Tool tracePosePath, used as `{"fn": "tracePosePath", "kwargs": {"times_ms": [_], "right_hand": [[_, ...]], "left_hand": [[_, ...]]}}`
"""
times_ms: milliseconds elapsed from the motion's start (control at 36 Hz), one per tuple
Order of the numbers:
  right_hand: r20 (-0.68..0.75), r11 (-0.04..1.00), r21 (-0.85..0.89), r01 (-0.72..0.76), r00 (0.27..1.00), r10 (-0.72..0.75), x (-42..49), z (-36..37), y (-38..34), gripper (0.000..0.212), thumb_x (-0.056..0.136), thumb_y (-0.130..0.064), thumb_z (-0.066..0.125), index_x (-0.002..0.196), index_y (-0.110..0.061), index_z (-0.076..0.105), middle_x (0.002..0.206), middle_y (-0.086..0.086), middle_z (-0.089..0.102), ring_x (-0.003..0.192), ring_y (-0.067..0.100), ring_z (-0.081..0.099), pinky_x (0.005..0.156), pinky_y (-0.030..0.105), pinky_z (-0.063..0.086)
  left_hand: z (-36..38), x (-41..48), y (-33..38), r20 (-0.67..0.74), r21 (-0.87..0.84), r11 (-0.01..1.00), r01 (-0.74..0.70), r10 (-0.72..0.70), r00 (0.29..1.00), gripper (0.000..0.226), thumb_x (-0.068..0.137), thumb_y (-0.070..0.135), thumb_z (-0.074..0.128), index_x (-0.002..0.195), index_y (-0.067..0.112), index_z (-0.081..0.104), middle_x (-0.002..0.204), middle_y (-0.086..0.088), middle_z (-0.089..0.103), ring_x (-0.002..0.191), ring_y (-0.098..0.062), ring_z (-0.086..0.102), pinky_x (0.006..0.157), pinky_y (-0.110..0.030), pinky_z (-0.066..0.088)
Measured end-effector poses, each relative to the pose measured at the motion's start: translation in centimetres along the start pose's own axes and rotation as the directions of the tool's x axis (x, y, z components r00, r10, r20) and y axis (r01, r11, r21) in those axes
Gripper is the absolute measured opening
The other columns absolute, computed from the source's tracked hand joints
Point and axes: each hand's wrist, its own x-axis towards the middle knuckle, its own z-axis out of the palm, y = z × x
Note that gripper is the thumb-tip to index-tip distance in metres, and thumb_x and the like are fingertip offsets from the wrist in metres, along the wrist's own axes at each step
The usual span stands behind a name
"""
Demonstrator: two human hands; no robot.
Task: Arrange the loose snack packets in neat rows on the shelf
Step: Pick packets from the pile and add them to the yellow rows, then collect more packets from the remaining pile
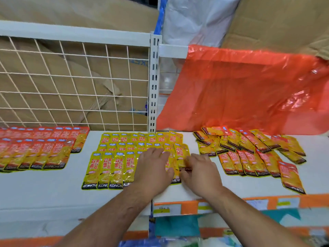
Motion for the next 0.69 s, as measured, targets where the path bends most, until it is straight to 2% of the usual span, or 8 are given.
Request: {"fn": "tracePosePath", "kwargs": {"times_ms": [83,167,250,361,417,472,583,694], "right_hand": [[-0.024,0.999,-0.035,0.007,1.0,-0.008,-1.7,-0.2,1.9,0.071,0.074,-0.06,0.039,0.125,-0.019,0.066,0.135,0.008,0.06,0.124,0.033,0.054,0.097,0.045,0.049],[0.034,0.996,-0.083,-0.038,0.999,0.041,-3.6,-0.7,3.9,0.079,0.076,-0.065,0.032,0.135,-0.02,0.059,0.144,0.009,0.053,0.134,0.029,0.046,0.109,0.044,0.039],[0.023,0.99,-0.046,-0.136,0.99,0.137,-5.8,-1.6,5.9,0.073,0.078,-0.062,0.041,0.137,-0.022,0.057,0.148,0.008,0.049,0.137,0.028,0.041,0.111,0.039,0.034],[0.02,0.975,-0.021,-0.223,0.975,0.223,-8.0,-2.6,8.8,0.069,0.081,-0.064,0.044,0.138,-0.026,0.055,0.149,0.003,0.047,0.141,0.024,0.036,0.112,0.037,0.032],[0.029,0.964,-0.002,-0.264,0.964,0.264,-8.6,-3.0,10.4,0.065,0.086,-0.06,0.051,0.142,-0.027,0.051,0.153,0.002,0.042,0.142,0.024,0.031,0.112,0.036,0.029],[0.019,0.961,0.005,-0.277,0.961,0.277,-9.2,-3.5,11.9,0.067,0.086,-0.061,0.049,0.144,-0.027,0.048,0.155,0.002,0.04,0.143,0.023,0.03,0.114,0.035,0.027],[0.025,0.959,0.036,-0.28,0.96,0.279,-10.0,-3.8,15.6,0.064,0.091,-0.054,0.055,0.147,-0.025,0.045,0.156,0.002,0.036,0.143,0.022,0.028,0.116,0.034,0.026],[0.03,0.969,0.05,-0.241,0.97,0.239,-10.3,-4.1,19.9,0.062,0.092,-0.052,0.055,0.147,-0.025,0.045,0.156,0.002,0.036,0.143,0.022,0.028,0.116,0.029,0.021]], "left_hand": [[1.1,0.1,1.6,0.039,-0.044,0.996,-0.084,0.085,0.996,0.053,0.074,0.049,0.057,0.12,0.024,0.067,0.121,0.0,0.065,0.116,-0.027,0.054,0.1,-0.044,0.041],[2.0,0.0,3.7,0.087,-0.074,0.988,-0.132,0.138,0.987,0.056,0.077,0.052,0.051,0.124,0.025,0.064,0.126,0.0,0.063,0.12,-0.027,0.052,0.103,-0.041,0.038],[2.9,-0.3,6.1,0.09,-0.131,0.977,-0.165,0.178,0.98,0.054,0.075,0.051,0.055,0.119,0.024,0.067,0.121,-0.001,0.066,0.114,-0.027,0.056,0.099,-0.041,0.043],[3.5,-0.6,9.4,0.129,-0.181,0.958,-0.221,0.246,0.961,0.059,0.081,0.05,0.05,0.133,0.023,0.058,0.138,-0.002,0.056,0.127,-0.027,0.047,0.109,-0.04,0.033],[3.8,-0.6,11.0,0.119,-0.176,0.953,-0.247,0.27,0.955,0.06,0.08,0.051,0.048,0.13,0.022,0.061,0.134,-0.004,0.059,0.124,-0.027,0.05,0.107,-0.039,0.036],[4.1,-0.6,12.8,0.113,-0.177,0.946,-0.273,0.295,0.949,0.061,0.08,0.052,0.044,0.129,0.021,0.062,0.133,-0.004,0.06,0.122,-0.027,0.051,0.106,-0.04,0.037],[4.5,-0.2,16.7,0.157,-0.163,0.942,-0.295,0.32,0.934,0.066,0.082,0.052,0.038,0.141,0.023,0.05,0.144,0.0,0.05,0.132,-0.023,0.04,0.112,-0.036,0.025],[6.0,0.2,21.0,0.135,-0.146,0.953,-0.266,0.286,0.949,0.058,0.08,0.048,0.045,0.128,0.021,0.062,0.129,0.0,0.062,0.119,-0.025,0.051,0.104,-0.036,0.036]]}}
